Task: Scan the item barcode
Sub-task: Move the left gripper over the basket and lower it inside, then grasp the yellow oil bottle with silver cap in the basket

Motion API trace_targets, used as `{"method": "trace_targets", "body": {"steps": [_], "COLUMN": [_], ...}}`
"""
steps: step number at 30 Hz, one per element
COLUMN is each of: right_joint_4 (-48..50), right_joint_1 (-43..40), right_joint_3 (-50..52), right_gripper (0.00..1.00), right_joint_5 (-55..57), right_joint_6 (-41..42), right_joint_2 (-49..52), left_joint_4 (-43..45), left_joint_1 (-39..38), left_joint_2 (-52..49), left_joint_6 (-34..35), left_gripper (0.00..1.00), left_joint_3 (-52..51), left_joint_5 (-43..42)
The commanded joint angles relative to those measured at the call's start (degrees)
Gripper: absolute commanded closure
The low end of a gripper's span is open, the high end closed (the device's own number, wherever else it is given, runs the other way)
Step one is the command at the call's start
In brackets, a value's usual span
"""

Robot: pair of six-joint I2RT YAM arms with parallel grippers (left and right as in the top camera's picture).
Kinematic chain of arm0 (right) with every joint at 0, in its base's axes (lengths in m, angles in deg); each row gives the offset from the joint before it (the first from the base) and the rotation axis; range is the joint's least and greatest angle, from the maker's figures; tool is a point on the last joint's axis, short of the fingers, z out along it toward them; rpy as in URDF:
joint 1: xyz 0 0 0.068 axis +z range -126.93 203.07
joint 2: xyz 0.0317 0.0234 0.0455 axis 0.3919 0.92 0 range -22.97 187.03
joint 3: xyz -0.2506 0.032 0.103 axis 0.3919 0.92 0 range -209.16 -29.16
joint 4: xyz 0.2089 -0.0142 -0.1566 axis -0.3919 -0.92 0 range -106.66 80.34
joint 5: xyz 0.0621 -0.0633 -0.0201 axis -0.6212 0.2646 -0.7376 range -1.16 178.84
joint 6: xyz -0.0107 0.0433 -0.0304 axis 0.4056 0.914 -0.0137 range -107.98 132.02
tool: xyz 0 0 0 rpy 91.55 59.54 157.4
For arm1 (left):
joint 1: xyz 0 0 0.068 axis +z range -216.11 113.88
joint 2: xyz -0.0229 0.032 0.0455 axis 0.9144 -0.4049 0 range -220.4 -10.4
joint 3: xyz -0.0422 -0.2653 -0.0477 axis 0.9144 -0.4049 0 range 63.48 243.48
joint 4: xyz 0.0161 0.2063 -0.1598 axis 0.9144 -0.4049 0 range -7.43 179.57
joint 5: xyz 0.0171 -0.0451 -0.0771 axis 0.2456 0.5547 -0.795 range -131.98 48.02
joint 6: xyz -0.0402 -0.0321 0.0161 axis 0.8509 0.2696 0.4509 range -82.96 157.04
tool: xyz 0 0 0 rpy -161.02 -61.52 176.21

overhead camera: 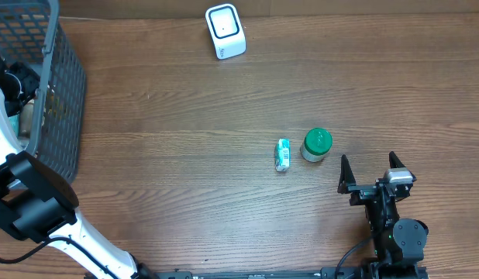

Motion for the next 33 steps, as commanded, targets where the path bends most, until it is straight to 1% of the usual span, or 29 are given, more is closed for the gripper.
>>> {"method": "trace_targets", "body": {"steps": [1, 3, 4, 9, 12, 17, 20, 24, 25, 26, 27, 29, 31, 32, 33], "right_joint_4": [0.4, 0.4, 0.4, 0.4, 0.4, 0.4, 0.4, 0.4, 0.4, 0.4, 0.4, 0.4, 0.4, 0.4, 0.4], "right_joint_1": [0.3, 0.3, 0.3, 0.3, 0.3, 0.3, 0.3, 0.3, 0.3, 0.3, 0.3, 0.3, 0.3, 0.3, 0.3], "right_joint_3": [0.6, 0.6, 0.6, 0.6, 0.6, 0.6, 0.6, 0.6, 0.6, 0.6, 0.6, 0.6, 0.6, 0.6, 0.6], "right_gripper": [0.0, 0.0, 0.0, 0.0, 0.0, 0.0, 0.0, 0.0, 0.0, 0.0, 0.0, 0.0, 0.0, 0.0, 0.0], "right_joint_5": [-0.2, -0.2, -0.2, -0.2, -0.2, -0.2, -0.2, -0.2, -0.2, -0.2, -0.2, -0.2, -0.2, -0.2, -0.2], "right_joint_6": [-0.2, -0.2, -0.2, -0.2, -0.2, -0.2, -0.2, -0.2, -0.2, -0.2, -0.2, -0.2, -0.2, -0.2, -0.2], "right_joint_2": [-0.3, -0.3, -0.3, -0.3, -0.3, -0.3, -0.3, -0.3, -0.3, -0.3, -0.3, -0.3, -0.3, -0.3, -0.3], "left_joint_4": [0.7, 0.7, 0.6, 0.7, 0.6, -1.3, -2.6, -4.2, -4.6, -5.0, -5.6, -6.7, -8.8, -10.2, -11.8], "left_joint_1": [0.3, 0.3, 0.3, 0.3, 0.5, 0.5, 0.3, 0.3, 0.3, 0.3, 0.3, 0.3, 0.3, 0.3, 0.3], "left_joint_2": [-0.2, -0.2, -0.2, -0.1, 0.3, 1.7, 2.7, 4.6, 5.0, 5.6, 6.2, 7.4, 7.6, 7.4, 6.9], "left_joint_6": [0.4, 0.4, 0.4, 0.4, 0.3, 0.4, 0.4, 0.4, 0.4, 0.4, 0.4, 0.4, 0.4, 0.4, 0.6], "left_gripper": [0.48, 0.55, 0.57, 0.58, 0.59, 0.61, 0.65, 0.65, 0.64, 0.58, 0.49, 0.41, 0.3, 0.26, 0.25], "left_joint_3": [-0.2, -0.2, -0.2, 0.3, 2.9, 13.2, 21.2, 31.0, 32.7, 34.4, 35.5, 35.9, 35.9, 35.8, 35.8], "left_joint_5": [-0.2, -0.2, -0.2, -0.2, -0.2, -0.2, -0.2, -0.2, -0.2, -0.2, -0.1, 0.5, 1.7, 2.0, 2.4]}}
